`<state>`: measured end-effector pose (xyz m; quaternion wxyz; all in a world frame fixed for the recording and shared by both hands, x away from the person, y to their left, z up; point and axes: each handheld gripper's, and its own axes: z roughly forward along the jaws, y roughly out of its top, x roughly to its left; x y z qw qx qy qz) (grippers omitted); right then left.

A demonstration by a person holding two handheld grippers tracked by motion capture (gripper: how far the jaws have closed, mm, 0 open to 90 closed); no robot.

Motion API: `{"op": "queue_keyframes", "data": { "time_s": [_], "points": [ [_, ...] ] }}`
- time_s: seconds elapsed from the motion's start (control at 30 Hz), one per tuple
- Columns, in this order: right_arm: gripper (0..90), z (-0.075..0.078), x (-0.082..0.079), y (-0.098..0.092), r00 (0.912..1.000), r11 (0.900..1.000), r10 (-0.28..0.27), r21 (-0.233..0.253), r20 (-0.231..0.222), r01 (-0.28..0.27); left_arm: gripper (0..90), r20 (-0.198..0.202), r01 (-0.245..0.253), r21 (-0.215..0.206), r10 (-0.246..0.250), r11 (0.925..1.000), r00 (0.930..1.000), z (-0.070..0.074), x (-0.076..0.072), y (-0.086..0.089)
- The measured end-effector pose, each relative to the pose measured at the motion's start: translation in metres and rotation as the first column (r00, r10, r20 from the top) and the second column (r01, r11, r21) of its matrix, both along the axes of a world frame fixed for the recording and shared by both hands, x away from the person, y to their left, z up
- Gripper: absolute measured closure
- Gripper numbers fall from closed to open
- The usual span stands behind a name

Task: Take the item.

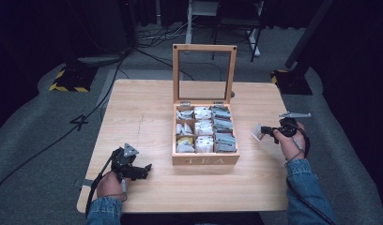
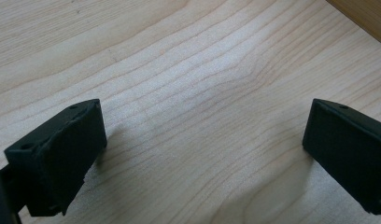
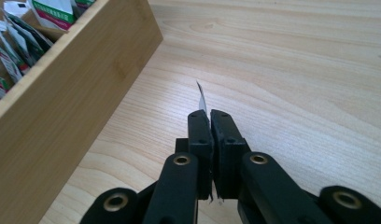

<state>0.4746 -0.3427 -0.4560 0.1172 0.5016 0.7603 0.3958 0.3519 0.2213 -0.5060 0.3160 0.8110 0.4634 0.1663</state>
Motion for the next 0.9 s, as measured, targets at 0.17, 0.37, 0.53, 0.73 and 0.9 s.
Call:
{"op": "queue_keyframes", "data": {
  "time_s": [0.17, 0.37, 0.53, 0.73, 0.9],
  "points": [
    [81.8, -0.0030, 0.0015, -0.0006, 0.9997, 1.000, -0.003, -0.018, -0.025, 0.002, 0.0, -0.003, 0.002, 0.000, -0.002, 1.0000, 1.0000, 0.0002, 0.0000, 0.0001],
    [65.5, -0.0054, 0.0028, -0.0009, 0.9995, 1.000, -0.021, -0.018, -0.023, 0.021, 0.0, 0.000, 0.000, 0.000, 0.000, 1.0000, 1.0000, 0.0000, 0.0000, 0.0000],
    [45.9, -0.0064, 0.0053, -0.0019, 0.9970, 0.995, -0.052, -0.087, 0.057, 0.057, 0.0, -0.001, 0.000, 0.000, 0.000, 1.0000, 1.0000, 0.0000, 0.0000, 0.0000],
    [39.3, -0.0063, 0.0057, -0.0023, 0.9952, 0.994, -0.058, -0.091, 0.078, 0.065, 0.0, 0.000, 0.000, 0.000, 0.000, 1.0000, 1.0000, 0.0000, 0.0000, 0.0000],
    [38.5, 0.0011, 0.0023, 0.0010, 0.9948, 0.997, -0.039, -0.060, 0.094, 0.045, 0.0, 0.000, 0.000, 0.000, 0.000, 1.0000, 1.0000, 0.0000, 0.0000, 0.0001]
  ]
}}
